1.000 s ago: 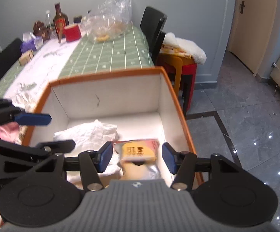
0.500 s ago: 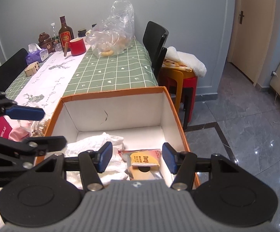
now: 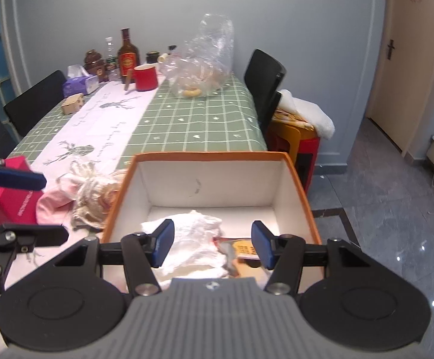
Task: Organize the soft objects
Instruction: 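Open both grippers to release the packet and bag into the box, then move both grippers back over the table toward the red sponge and plastic sheet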
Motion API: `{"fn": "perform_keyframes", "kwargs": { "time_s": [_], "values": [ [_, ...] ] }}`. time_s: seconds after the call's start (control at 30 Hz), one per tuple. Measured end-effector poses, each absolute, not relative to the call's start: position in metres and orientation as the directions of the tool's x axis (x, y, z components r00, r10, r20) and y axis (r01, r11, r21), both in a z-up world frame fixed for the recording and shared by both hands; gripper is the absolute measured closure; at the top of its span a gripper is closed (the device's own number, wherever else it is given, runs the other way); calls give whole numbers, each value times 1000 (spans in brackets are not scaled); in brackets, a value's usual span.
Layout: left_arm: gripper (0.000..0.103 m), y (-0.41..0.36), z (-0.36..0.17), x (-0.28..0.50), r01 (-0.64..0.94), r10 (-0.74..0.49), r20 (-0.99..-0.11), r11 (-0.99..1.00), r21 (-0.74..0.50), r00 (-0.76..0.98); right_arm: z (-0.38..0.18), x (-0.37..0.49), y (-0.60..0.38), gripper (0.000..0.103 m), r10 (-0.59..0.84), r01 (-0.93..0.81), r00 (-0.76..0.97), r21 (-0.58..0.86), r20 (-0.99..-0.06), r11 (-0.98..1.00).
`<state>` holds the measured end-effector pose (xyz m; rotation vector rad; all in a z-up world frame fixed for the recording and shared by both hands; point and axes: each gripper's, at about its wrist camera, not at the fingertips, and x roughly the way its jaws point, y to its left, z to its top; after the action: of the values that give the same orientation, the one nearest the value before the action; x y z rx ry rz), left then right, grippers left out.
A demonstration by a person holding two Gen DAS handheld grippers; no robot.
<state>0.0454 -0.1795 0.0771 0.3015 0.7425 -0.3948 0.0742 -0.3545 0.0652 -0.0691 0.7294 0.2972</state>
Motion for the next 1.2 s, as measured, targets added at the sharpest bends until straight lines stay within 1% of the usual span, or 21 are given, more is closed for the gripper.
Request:
{"fn": "perform_keyframes", "kwargs": {
  "time_s": [0.37, 0.47, 0.63, 0.8, 0.93, 1.07, 1.2],
  "values": [
    [29, -114, 53, 7, 408, -223, -725, 909, 87, 651, 70, 47, -306, 46, 267, -408, 695, -59, -668, 911],
    [25, -98, 44, -5, 402, -227, -732, 913, 69, 642, 69, 39, -288, 46, 278, -448, 690, -93, -669, 889],
    [25, -76, 17, -24, 414, -225, -786, 909, 43, 576, 64, 22, -260, 46, 318, -545, 670, -154, -671, 824],
    [25, -69, -6, -48, 487, -259, -835, 873, 12, 485, 51, 6, -233, 45, 339, -637, 624, -208, -704, 742],
    [25, -66, -20, -68, 571, -284, -860, 821, 10, 424, 41, -5, -219, 44, 358, -700, 577, -218, -735, 680],
    [22, -69, -37, -84, 681, -280, -884, 731, 56, 373, 34, -17, -208, 39, 389, -769, 513, -208, -765, 604],
    [20, -77, -52, -95, 760, -239, -902, 636, 136, 361, 27, -27, -198, 34, 398, -817, 459, -201, -794, 540]
  ]
}}
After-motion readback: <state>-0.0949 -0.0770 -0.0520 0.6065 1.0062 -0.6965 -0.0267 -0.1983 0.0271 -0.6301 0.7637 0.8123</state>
